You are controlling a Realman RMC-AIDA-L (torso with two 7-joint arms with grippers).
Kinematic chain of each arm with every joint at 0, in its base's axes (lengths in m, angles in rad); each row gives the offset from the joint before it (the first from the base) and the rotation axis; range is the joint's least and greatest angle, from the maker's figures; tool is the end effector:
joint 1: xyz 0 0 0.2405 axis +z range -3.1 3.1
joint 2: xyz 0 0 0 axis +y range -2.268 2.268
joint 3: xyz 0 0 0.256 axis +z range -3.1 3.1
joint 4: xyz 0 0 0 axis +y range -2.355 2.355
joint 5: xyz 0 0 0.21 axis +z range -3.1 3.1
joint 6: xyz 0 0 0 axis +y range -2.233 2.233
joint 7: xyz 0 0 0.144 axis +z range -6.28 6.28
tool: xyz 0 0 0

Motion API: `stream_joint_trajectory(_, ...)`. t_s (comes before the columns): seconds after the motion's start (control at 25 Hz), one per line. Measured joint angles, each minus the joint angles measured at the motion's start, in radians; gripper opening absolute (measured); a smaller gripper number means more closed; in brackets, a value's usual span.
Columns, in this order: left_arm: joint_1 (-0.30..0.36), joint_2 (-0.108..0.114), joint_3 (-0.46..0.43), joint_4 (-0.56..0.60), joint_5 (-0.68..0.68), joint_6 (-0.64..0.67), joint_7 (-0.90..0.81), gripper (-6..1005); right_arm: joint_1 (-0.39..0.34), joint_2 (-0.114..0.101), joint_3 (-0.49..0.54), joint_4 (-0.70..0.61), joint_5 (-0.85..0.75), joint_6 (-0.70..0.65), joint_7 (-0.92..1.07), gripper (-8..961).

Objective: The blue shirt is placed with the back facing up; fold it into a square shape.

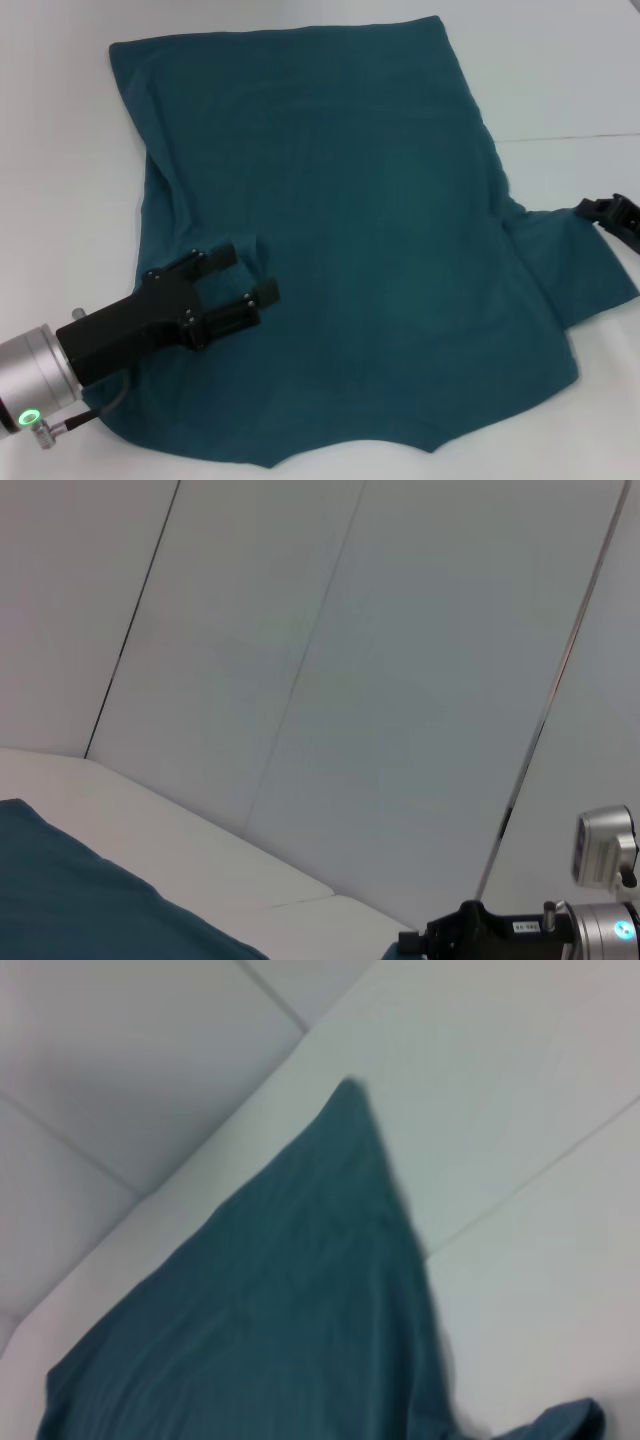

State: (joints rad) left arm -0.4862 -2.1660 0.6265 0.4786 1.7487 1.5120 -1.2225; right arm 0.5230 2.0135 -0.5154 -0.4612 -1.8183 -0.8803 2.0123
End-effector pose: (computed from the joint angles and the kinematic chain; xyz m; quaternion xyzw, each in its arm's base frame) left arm -0.2532 0.3152 -0.0347 -0.8682 -0.2563 -0.3850 0.1799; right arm 0.3634 0.3801 0.0484 -0.6053 0.6287 0.3272 0.3623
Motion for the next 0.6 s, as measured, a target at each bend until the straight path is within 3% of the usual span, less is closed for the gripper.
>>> stream_joint_trajectory(0.36, 0.003, -0.001, 0.001, 0.000, -0.003, 0.006, 0.000, 891, 0.010, -0.041, 0.003, -0.019, 0.012, 0.033, -0.006, 6)
stream_joint_trajectory(0.6, 0.004, -0.002, 0.001, -0.003, -0.005, 0.008, 0.000, 890, 0.022, -0.052, -0.002, -0.040, 0.009, 0.042, -0.016, 9)
